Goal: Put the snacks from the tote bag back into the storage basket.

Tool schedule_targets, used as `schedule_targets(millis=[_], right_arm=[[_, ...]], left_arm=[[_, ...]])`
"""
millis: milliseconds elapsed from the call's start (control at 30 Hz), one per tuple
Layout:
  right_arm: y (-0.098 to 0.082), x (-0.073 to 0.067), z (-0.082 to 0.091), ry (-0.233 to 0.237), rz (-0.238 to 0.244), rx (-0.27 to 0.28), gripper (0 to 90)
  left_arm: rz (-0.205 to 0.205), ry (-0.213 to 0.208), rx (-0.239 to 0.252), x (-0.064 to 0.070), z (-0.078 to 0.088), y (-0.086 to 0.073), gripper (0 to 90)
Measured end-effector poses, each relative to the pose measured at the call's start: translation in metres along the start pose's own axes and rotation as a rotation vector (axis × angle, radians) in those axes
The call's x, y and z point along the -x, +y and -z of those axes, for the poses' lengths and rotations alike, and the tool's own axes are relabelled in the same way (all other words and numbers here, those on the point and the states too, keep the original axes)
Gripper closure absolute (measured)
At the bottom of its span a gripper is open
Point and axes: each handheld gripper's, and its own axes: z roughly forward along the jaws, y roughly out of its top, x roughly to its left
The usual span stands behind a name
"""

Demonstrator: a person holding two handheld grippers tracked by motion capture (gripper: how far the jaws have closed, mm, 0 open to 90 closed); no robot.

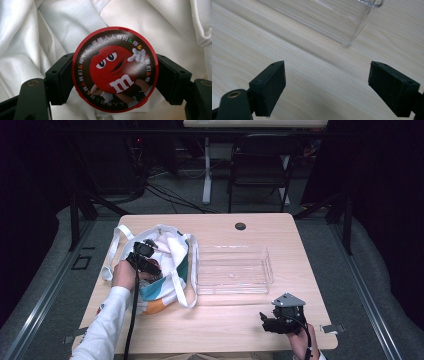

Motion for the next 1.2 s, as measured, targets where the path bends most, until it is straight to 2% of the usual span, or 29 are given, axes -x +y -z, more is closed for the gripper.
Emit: schedule_targets(millis=[400,567,1000,1200], right_arm=[[0.0,0.0,0.001,-0.001,0.002,0.0,13.9],[0.0,0.0,0.0,-0.002,0.0,0.001,13.9],[0.0,0.001,0.001,0.0,-0.003,0.004,13.9],[0.0,0.001,0.0,-0.003,-0.007,0.001,13.9]], left_arm=[[-0.012,-0.006,0.024,0.001,0.002,-0.002,26.3],[-0.004,-0.01,0.038,-0.001,0.004,-0.003,26.3],[-0.003,0.002,0.077,-0.002,0.025,-0.003,26.4],[0.004,-0.015,0.092,-0.004,0.034,-0.003,26.4]])
